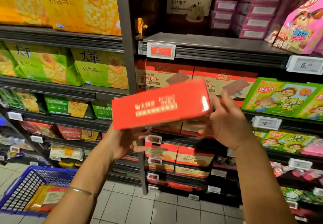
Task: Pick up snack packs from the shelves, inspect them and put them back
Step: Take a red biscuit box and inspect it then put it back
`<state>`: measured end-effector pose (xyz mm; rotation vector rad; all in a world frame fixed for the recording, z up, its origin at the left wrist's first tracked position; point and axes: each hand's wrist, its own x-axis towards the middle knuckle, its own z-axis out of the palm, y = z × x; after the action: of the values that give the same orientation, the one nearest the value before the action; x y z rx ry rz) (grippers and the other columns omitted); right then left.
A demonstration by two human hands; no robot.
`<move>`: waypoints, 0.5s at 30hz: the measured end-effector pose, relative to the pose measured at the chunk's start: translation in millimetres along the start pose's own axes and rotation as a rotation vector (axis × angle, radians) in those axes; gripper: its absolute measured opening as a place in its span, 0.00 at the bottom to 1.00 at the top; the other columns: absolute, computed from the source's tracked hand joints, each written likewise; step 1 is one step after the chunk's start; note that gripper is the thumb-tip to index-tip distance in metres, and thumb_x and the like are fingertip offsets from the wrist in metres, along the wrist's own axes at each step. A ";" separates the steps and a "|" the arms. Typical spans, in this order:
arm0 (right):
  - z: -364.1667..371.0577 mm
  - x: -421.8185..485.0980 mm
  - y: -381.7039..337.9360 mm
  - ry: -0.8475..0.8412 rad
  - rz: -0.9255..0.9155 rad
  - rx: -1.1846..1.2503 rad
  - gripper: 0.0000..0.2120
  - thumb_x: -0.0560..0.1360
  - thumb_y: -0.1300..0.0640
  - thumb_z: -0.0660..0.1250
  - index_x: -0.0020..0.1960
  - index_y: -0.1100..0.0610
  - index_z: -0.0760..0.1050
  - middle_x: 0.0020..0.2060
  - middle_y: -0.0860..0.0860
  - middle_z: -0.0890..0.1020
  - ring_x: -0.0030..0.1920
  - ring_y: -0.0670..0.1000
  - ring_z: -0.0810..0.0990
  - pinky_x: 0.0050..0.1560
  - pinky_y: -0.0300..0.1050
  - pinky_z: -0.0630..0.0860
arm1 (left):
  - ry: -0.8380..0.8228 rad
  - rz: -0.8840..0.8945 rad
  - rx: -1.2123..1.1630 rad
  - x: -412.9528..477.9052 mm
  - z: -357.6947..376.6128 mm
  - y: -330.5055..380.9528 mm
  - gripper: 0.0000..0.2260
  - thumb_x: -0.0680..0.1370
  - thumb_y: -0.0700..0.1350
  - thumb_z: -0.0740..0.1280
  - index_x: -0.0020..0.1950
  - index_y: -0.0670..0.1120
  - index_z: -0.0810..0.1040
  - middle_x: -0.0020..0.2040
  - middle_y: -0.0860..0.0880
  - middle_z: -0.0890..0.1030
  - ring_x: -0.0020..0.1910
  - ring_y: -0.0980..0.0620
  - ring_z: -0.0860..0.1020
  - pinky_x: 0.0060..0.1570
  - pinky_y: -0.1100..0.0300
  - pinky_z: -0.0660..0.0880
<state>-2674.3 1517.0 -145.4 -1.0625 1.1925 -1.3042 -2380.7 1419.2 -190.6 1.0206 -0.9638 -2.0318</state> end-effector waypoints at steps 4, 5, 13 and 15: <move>-10.8 -1.0 -20.1 -0.036 -0.096 0.093 0.34 0.75 0.37 0.73 0.77 0.44 0.69 0.63 0.54 0.83 0.57 0.55 0.84 0.58 0.53 0.78 | -0.080 -0.073 0.025 -9.2 -0.2 3.7 0.37 0.69 0.77 0.58 0.58 0.51 0.88 0.54 0.40 0.87 0.45 0.41 0.88 0.36 0.43 0.85; -9.3 -1.0 -24.6 -0.053 -0.104 0.066 0.39 0.73 0.39 0.76 0.79 0.44 0.66 0.59 0.50 0.86 0.51 0.49 0.86 0.52 0.44 0.80 | -0.079 -0.046 0.004 -11.3 2.5 5.7 0.35 0.69 0.75 0.61 0.58 0.51 0.88 0.54 0.39 0.87 0.45 0.41 0.88 0.36 0.45 0.85; -2.3 -6.2 -57.6 -0.022 -0.335 0.093 0.28 0.81 0.52 0.66 0.78 0.62 0.67 0.71 0.60 0.78 0.71 0.63 0.77 0.63 0.54 0.80 | 0.004 0.486 0.198 -14.8 31.3 54.6 0.17 0.80 0.62 0.64 0.59 0.56 0.87 0.56 0.49 0.88 0.51 0.52 0.87 0.43 0.60 0.82; -2.5 -6.9 -79.3 0.025 -0.377 0.103 0.27 0.81 0.53 0.66 0.77 0.59 0.69 0.70 0.59 0.79 0.70 0.61 0.78 0.62 0.56 0.81 | 0.035 0.652 0.392 -19.2 40.4 79.8 0.16 0.85 0.56 0.60 0.56 0.56 0.87 0.56 0.55 0.87 0.55 0.57 0.85 0.51 0.60 0.79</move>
<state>-2685.7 1522.4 -66.7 -1.2370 0.9595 -1.6535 -2387.9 1406.5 -100.3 0.7817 -1.4829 -1.3120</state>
